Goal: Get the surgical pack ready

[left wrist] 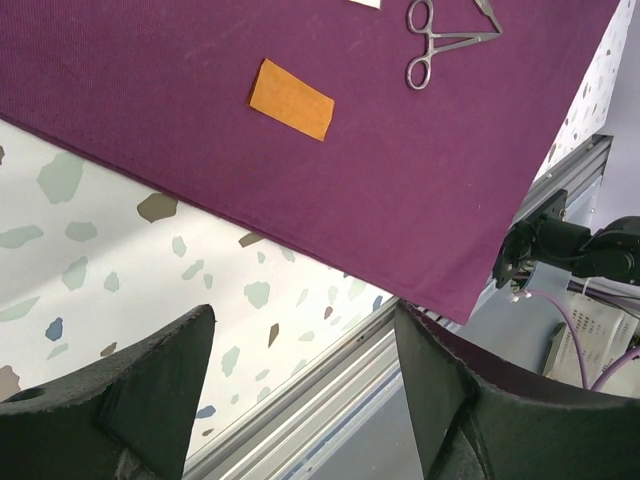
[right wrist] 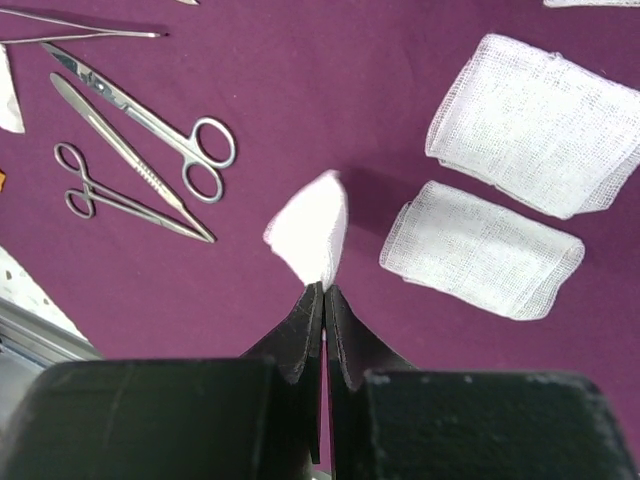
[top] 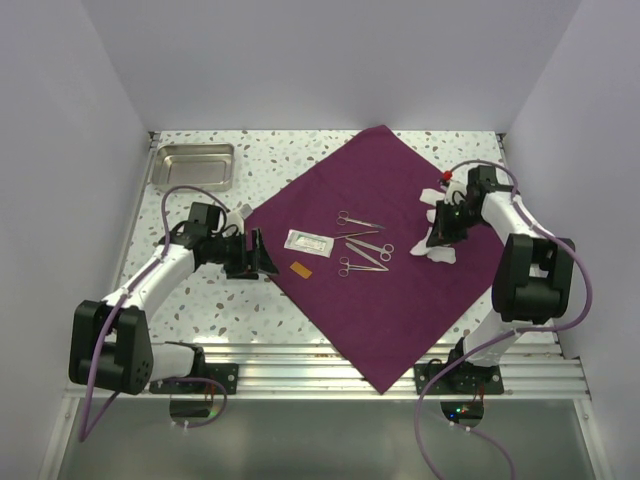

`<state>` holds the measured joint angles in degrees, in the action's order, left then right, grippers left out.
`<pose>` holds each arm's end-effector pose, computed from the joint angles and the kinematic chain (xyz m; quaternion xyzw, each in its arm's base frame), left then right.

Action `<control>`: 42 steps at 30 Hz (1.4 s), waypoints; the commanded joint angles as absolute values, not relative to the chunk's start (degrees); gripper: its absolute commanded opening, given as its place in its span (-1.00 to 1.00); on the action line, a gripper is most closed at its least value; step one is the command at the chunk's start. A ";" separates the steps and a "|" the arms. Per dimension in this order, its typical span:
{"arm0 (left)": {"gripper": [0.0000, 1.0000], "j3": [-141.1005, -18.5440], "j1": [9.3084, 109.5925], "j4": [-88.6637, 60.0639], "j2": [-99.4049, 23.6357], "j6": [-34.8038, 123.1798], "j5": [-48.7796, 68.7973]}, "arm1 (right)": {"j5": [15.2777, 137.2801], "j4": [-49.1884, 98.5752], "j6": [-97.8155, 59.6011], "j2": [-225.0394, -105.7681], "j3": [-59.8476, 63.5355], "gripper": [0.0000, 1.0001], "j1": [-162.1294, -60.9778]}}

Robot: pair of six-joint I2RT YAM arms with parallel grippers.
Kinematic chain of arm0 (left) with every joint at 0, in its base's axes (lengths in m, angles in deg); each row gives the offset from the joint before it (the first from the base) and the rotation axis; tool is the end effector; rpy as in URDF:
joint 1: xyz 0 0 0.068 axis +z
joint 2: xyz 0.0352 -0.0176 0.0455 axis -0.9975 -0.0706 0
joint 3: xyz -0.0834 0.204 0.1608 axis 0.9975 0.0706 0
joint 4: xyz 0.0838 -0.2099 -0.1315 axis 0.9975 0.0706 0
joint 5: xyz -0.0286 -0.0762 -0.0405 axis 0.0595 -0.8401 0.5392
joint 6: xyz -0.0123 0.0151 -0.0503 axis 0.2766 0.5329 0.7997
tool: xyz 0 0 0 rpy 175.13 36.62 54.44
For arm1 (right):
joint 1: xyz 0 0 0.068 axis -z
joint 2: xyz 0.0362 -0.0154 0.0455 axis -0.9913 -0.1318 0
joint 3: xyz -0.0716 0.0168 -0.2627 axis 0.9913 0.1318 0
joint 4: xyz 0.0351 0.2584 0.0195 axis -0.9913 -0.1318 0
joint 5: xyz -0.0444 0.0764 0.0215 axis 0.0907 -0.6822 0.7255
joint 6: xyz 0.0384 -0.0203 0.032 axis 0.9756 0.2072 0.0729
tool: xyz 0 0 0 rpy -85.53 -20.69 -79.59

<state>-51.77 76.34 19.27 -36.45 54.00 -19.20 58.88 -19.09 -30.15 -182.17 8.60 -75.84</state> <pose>0.2316 -0.0613 0.2076 -0.0150 0.9208 -0.3626 0.1428 0.3295 -0.0229 0.2071 -0.0115 0.9664 0.2002 0.1609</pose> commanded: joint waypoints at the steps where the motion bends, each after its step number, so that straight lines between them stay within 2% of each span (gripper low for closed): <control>1: 0.53 -50.98 76.99 16.28 -36.48 52.73 -21.02 | 60.63 -21.37 -31.72 -181.53 6.91 -1.00 -75.84; 11: 0.53 -51.07 76.99 16.28 -36.66 52.30 -21.28 | 67.57 -25.68 -31.81 -186.89 1.28 -1.00 -76.27; 42: 0.53 -51.16 77.07 16.54 -37.62 51.94 -20.93 | 76.10 -24.55 -31.02 -189.97 2.77 -1.00 -75.13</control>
